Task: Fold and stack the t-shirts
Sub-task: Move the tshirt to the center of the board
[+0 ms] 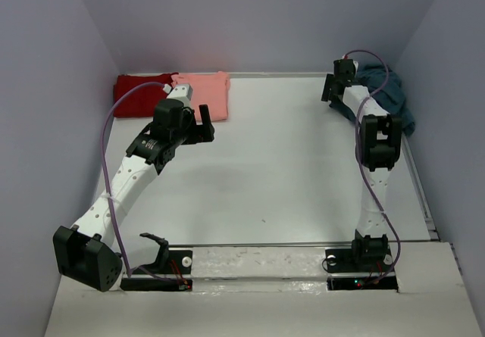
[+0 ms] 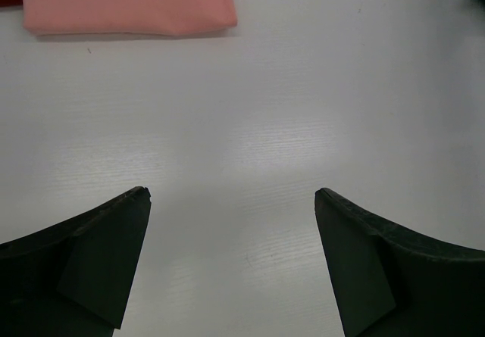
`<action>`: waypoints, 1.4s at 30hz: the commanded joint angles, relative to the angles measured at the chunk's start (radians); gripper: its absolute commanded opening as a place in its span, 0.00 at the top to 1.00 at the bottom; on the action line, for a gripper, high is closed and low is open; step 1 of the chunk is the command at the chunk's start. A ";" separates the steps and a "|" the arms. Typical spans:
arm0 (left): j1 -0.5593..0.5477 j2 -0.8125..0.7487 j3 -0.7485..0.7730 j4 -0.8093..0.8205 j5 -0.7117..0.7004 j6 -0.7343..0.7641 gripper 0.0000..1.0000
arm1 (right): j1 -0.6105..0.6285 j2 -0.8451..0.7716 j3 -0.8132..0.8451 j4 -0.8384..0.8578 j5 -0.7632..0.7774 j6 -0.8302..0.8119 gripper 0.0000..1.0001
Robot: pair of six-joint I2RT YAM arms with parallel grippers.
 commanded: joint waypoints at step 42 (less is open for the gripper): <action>0.018 -0.022 0.007 0.011 -0.053 0.017 0.01 | 0.612 -0.892 0.038 -0.532 -0.715 0.071 1.00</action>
